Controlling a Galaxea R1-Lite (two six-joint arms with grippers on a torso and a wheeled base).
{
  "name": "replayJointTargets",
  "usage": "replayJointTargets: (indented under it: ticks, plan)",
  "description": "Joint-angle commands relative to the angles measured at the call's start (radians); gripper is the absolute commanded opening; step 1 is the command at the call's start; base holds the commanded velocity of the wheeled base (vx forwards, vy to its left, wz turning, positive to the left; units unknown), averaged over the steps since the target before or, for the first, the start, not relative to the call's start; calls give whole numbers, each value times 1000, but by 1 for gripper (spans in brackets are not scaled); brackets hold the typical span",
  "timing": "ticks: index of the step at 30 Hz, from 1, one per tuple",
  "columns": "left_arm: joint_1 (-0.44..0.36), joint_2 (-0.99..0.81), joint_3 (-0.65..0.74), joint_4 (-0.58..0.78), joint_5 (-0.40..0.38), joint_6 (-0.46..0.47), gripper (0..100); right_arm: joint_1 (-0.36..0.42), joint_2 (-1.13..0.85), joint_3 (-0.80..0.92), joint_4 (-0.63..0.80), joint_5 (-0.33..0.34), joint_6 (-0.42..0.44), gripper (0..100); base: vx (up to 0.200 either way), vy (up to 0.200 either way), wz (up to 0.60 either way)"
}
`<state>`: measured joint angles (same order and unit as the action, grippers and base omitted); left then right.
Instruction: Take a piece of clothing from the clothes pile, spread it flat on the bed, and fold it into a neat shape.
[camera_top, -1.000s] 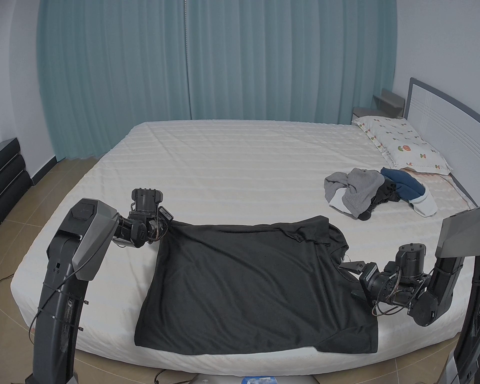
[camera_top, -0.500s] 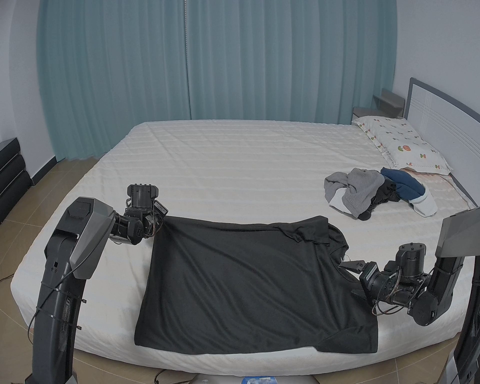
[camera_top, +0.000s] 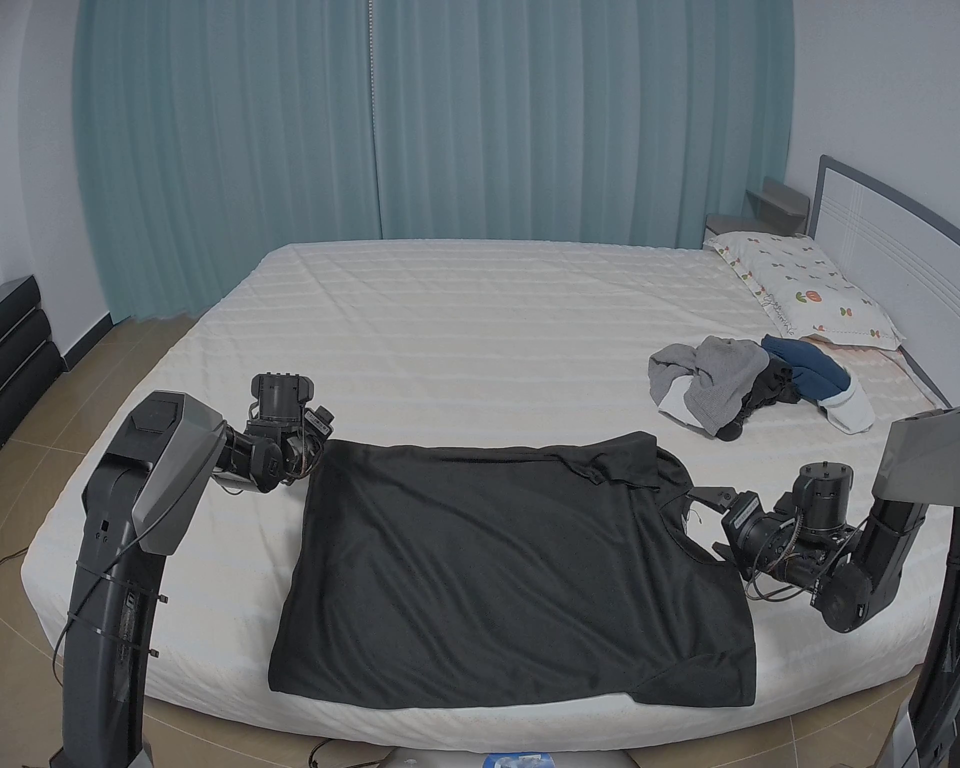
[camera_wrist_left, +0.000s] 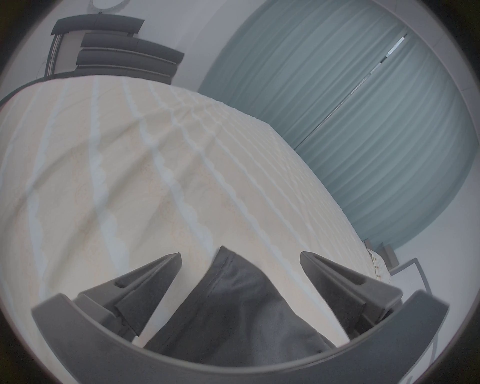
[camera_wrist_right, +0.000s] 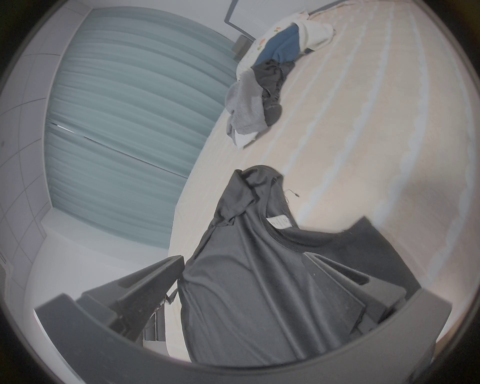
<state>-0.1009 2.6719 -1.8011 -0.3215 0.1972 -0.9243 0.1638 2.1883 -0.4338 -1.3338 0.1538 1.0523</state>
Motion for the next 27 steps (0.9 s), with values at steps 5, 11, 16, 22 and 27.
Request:
replayJointTargets:
  ticks: [5,11,16,22,27]
  plan:
    - [27,-152,207,-8,-153,-90,100,49,10,-345,355,-66,-150,100,0,0,0]
    - [27,-172,296,-25,-190,-97,100,74,114,-571,533,-125,-235,100,0,0,0]
    - [20,-162,310,-36,-191,-96,100,89,246,-729,617,-160,-345,100,0,0,0]
    - [20,-156,307,-39,-188,-90,100,85,350,-842,637,-192,-397,100,0,0,0]
    - [18,-155,309,-39,-188,-91,100,77,386,-925,665,-217,-420,100,0,0,0]
